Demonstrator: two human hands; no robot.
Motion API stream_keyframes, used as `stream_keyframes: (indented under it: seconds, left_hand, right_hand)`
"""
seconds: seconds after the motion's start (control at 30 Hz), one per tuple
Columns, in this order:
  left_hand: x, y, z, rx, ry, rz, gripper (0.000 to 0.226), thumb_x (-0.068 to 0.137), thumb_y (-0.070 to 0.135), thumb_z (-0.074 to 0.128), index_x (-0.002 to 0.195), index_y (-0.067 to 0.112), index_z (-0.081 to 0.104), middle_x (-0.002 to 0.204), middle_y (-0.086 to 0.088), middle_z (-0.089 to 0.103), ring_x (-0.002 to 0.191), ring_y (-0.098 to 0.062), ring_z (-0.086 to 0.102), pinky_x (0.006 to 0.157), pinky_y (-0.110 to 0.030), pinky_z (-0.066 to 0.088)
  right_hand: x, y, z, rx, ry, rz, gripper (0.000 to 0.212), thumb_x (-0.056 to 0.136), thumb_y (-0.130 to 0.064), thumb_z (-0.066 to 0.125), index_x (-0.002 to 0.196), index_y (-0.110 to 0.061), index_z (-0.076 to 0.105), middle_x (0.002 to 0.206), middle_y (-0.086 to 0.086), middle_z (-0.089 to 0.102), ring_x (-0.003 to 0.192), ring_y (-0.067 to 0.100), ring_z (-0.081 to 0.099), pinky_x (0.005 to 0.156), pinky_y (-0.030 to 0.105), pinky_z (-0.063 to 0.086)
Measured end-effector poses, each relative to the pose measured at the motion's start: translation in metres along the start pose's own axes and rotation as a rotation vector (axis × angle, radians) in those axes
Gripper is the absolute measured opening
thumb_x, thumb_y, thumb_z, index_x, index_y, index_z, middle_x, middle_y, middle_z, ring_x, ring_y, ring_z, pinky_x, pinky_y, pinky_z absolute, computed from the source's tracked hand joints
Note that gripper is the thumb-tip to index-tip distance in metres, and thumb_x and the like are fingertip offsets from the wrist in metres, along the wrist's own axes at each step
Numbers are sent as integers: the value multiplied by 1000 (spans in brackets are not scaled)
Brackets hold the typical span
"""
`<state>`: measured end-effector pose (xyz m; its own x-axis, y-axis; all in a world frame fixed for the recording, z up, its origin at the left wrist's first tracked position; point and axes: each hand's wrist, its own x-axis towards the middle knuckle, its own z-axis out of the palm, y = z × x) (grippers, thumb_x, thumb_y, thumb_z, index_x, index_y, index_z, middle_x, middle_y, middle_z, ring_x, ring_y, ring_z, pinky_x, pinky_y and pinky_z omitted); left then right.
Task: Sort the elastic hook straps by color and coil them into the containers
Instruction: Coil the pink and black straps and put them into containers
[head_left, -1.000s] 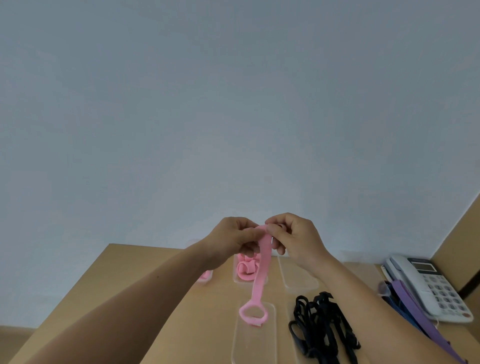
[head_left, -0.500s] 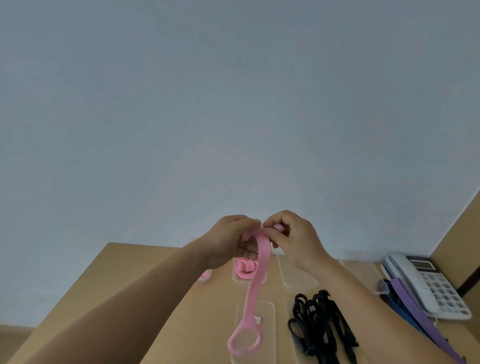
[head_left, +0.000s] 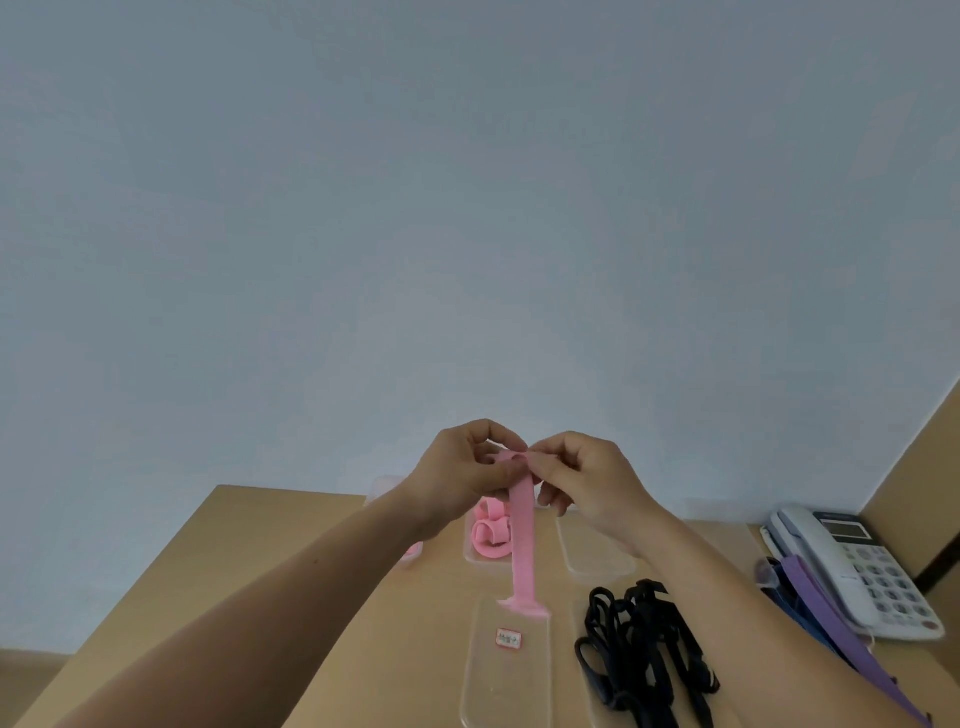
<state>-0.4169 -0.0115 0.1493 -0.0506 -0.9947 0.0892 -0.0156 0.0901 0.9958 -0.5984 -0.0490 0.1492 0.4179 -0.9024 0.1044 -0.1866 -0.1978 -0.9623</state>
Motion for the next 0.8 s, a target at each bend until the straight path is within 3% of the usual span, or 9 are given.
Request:
stream_keyframes:
  seconds: [0.13, 0.3, 0.43, 0.53, 0.67, 0.8]
  left_hand:
    - [1, -1, 0, 8, 28, -85, 30, 85, 9, 76, 111, 4, 61, 96, -22, 69, 92, -46, 69, 84, -49, 59]
    - [2, 5, -6, -39, -138, -212, 37, 83, 26, 77, 105, 2, 60, 101, -23, 73, 91, -40, 71, 73, -37, 59]
    - [5, 9, -10, -106, -236, -226, 25, 85, 30, 75, 98, 12, 65, 104, -19, 73, 92, -35, 71, 81, -40, 59]
    - [5, 11, -8, -180, -303, -200, 12, 84, 32, 75, 87, 21, 75, 99, -13, 74, 92, -30, 70, 87, -39, 58]
    - [8, 4, -8, -230, -182, -190, 28, 81, 23, 80, 98, 6, 66, 99, -22, 72, 86, -32, 70, 84, -44, 58]
    - [8, 1, -13, -202, -113, -195, 25, 86, 7, 73, 106, 0, 60, 93, -18, 72, 83, -29, 70, 76, -39, 58]
  right_hand:
    - [-1, 1, -3, -83, 70, -56, 2, 88, -17, 72, 88, -20, 72, 70, -7, 70, 60, 10, 66, 54, 20, 49]
    - [-1, 1, -5, -119, 102, -143, 9, 88, -14, 72, 85, -23, 71, 67, -12, 67, 59, 6, 63, 58, 20, 49]
    - [0, 2, -3, -94, 110, -204, 11, 88, -15, 73, 85, -25, 72, 79, 0, 70, 71, 16, 66, 68, 30, 57]
    - [3, 0, -2, -48, 93, -204, 16, 87, -13, 73, 84, -29, 72, 84, 8, 69, 71, 18, 66, 68, 28, 56]
    - [5, 0, 0, -8, 75, -185, 20, 87, -8, 71, 85, -28, 72, 87, 11, 70, 70, 20, 66, 66, 27, 54]
    - [6, 2, 3, 24, 58, -146, 21, 86, -7, 72, 86, -28, 72, 88, 11, 70, 73, 28, 66, 70, 32, 56]
